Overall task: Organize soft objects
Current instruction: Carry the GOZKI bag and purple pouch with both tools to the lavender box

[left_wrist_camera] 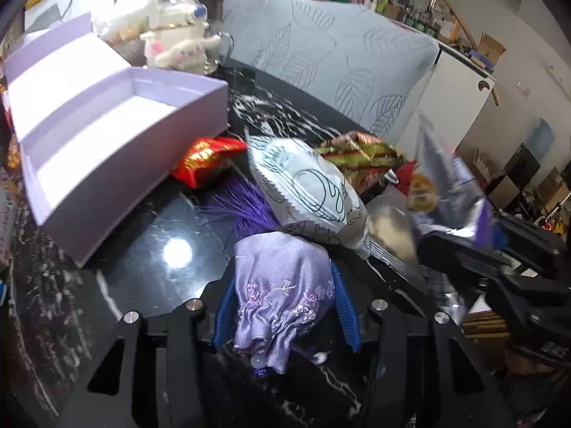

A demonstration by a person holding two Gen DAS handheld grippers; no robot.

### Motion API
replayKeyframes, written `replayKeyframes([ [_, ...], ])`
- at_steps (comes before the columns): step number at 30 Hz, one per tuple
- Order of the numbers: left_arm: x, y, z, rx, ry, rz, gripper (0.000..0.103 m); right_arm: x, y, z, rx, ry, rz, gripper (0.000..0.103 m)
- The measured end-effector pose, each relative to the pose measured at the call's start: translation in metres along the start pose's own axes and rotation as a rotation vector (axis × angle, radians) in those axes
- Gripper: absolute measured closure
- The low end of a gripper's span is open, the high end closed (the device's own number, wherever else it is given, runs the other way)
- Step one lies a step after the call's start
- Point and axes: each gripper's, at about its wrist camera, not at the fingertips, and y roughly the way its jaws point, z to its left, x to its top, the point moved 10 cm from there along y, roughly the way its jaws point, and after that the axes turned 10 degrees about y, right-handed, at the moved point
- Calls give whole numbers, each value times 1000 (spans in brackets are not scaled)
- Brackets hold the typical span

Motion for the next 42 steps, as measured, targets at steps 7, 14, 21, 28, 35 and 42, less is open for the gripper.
replayKeyframes([
  [7,1,-34,8,18,-21,-64,54,-6,4,10,18,-1,14,69],
  [14,-4,-60,21,72,-57,-101,54,-19,2,32,54,-38,21,69],
  [21,-20,-87,28,124,-89,-143,54,-31,1,55,110,-78,39,69],
  [28,-37,-113,37,181,-129,-182,54,-40,3,85,192,-115,55,69],
  [35,-40,-136,52,231,-161,-228,54,-32,4,112,239,-190,39,69],
  [42,-25,-152,69,272,-163,-270,54,-10,12,131,284,-225,32,69],
])
